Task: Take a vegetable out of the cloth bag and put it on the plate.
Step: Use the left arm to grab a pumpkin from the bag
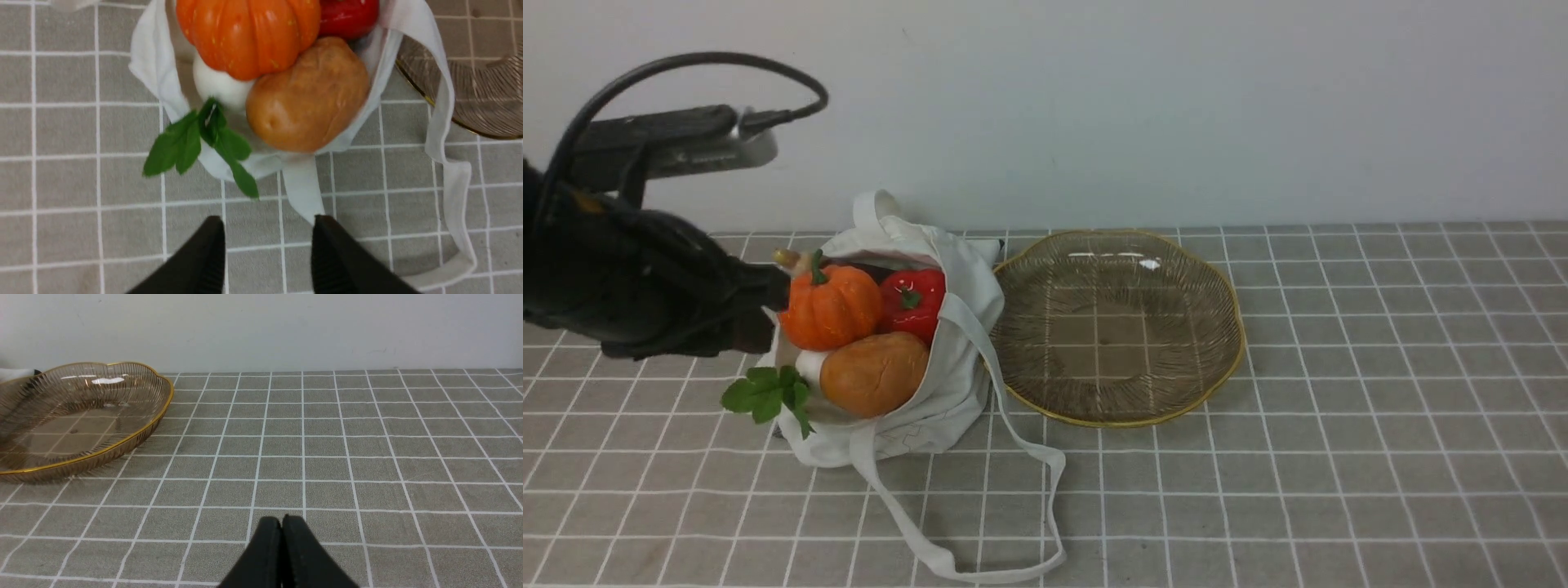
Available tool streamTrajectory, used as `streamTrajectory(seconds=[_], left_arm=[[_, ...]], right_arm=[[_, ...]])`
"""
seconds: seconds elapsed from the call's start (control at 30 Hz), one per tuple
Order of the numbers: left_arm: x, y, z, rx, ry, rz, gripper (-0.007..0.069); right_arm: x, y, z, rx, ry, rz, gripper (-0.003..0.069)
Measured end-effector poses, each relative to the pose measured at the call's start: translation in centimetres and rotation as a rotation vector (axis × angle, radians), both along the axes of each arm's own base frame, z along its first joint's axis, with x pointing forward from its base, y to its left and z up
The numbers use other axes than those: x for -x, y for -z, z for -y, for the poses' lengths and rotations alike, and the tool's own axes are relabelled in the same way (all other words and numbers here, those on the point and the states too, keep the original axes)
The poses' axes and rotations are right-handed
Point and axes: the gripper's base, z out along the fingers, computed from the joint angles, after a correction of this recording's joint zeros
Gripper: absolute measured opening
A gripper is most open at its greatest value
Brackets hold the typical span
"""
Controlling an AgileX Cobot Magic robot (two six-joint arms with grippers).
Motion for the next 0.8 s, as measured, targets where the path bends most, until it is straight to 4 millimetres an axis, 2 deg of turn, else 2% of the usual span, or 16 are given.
streamTrajectory(seconds=[0.03, 0.07, 0.1, 0.17, 0.27, 0.43, 0.53, 0.8], left_arm=[[-0.7, 0.0, 0.1, -0.008, 0.011, 0.003, 0.04], [-0.9, 0.1, 0.1, -0.008, 0.011, -0.001, 0.0409], [-1.5, 0.2, 0.1, -0.008, 0.01, -0.001, 0.0457], [-2.8, 0.6, 0.3, -0.023, 0.033, 0.005, 0.0591], [-4.1, 1.3, 0.4, -0.042, 0.064, -0.001, 0.0666], [-6.4, 2.5, 0.7, -0.055, 0.099, 0.015, 0.0684], [-7.9, 3.8, 0.9, -0.053, 0.118, 0.031, 0.0685], [-9.4, 5.9, 0.9, -0.071, 0.116, 0.042, 0.0685]], right_arm=[[0.0, 0.0, 0.0, 0.0, 0.0, 0.0, -0.0015], [0.0, 0.0, 0.0, 0.0, 0.0, 0.0, -0.0015], [0.0, 0.0, 0.0, 0.0, 0.0, 0.0, -0.0015], [0.0, 0.0, 0.0, 0.0, 0.0, 0.0, -0.0015], [0.0, 0.0, 0.0, 0.0, 0.0, 0.0, -0.0015], [0.0, 0.0, 0.0, 0.0, 0.0, 0.0, -0.0015], [0.0, 0.0, 0.0, 0.0, 0.0, 0.0, -0.0015], [0.0, 0.0, 0.0, 0.0, 0.0, 0.0, -0.0015]])
